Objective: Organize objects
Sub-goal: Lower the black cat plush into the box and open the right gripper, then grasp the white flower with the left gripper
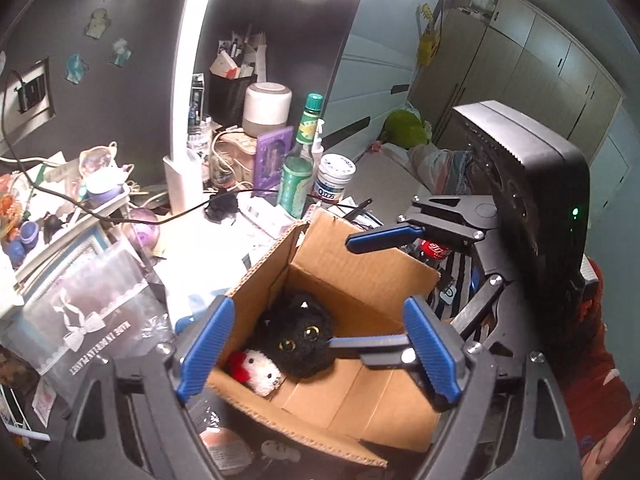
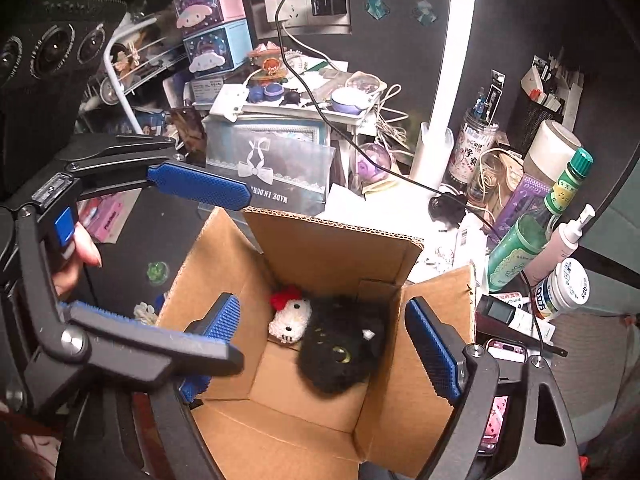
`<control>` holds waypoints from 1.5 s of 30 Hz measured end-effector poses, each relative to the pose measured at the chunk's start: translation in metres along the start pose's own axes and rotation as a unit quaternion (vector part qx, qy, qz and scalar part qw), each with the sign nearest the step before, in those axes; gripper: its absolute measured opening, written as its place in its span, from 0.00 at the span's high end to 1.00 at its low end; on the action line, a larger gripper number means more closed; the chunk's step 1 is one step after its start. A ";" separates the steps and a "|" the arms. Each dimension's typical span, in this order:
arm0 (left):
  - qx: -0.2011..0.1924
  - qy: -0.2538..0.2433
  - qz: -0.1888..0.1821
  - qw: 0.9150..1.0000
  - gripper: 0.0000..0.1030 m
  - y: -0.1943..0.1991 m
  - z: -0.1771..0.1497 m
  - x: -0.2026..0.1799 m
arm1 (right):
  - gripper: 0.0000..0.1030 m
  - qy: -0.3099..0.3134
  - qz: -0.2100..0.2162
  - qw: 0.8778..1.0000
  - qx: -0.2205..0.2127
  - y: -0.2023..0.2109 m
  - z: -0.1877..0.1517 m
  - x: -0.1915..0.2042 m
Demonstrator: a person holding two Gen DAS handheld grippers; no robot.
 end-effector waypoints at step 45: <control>-0.058 0.139 0.190 0.970 0.11 0.129 -0.283 0.149 | 0.60 0.115 0.155 0.981 -0.016 -0.142 -0.128 0.253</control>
Point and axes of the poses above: each gripper's, at about its wrist camera, not at the fingertips, and y roughly against the way its jaws point, x to its left, z to its top, the point moved 2 cm from there along -y, roughly the way its jaws point, and after that the axes turned 12 degrees about -x, right-handed, at the moved point
